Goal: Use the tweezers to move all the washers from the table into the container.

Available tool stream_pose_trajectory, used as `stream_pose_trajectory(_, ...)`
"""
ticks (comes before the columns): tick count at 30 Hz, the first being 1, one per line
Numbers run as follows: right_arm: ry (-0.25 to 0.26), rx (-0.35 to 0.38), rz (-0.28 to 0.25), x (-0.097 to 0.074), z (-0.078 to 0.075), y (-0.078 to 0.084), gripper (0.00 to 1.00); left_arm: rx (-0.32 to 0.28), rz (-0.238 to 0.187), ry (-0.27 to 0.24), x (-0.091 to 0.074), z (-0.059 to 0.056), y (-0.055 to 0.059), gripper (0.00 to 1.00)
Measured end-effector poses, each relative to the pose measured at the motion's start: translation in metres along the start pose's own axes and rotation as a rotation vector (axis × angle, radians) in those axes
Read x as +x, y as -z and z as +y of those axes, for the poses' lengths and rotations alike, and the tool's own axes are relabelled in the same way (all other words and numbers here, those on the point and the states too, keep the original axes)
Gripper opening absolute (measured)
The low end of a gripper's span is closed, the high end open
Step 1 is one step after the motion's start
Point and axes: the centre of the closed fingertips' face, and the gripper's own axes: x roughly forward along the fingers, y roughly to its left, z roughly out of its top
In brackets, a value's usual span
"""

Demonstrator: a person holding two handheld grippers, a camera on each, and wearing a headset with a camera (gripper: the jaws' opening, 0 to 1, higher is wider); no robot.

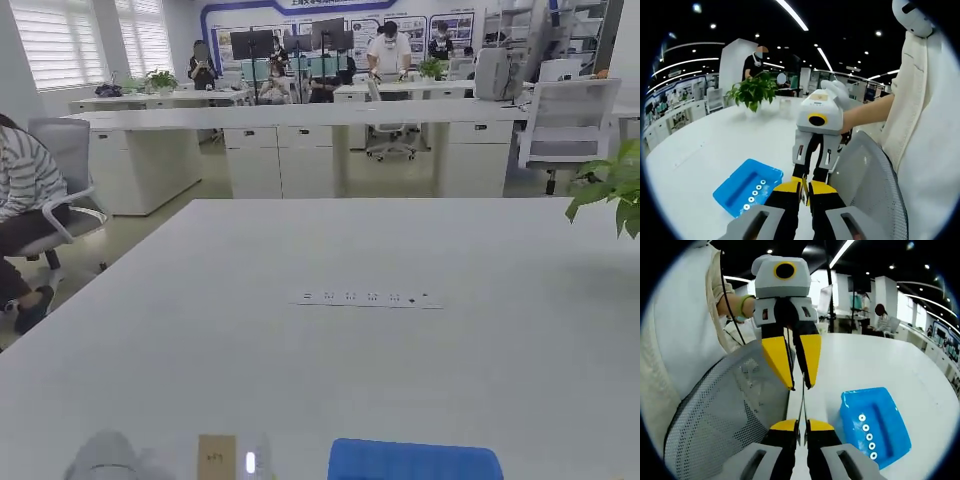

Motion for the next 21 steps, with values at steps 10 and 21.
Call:
stream_pose_trajectory(10, 0.002, -0.015, 0.024, -0.001, -0.002, 0.005, 0.03, 0.031, 0.019, 0.008, 0.002, 0.002, 0.0, 0.0)
stream_pose_trajectory(21, 0.019, -0.087, 0.101, 0.0, -0.006, 0.014, 0.04, 0.105, 0.099, 0.05, 0.005, 0.0, 0.012, 0.0)
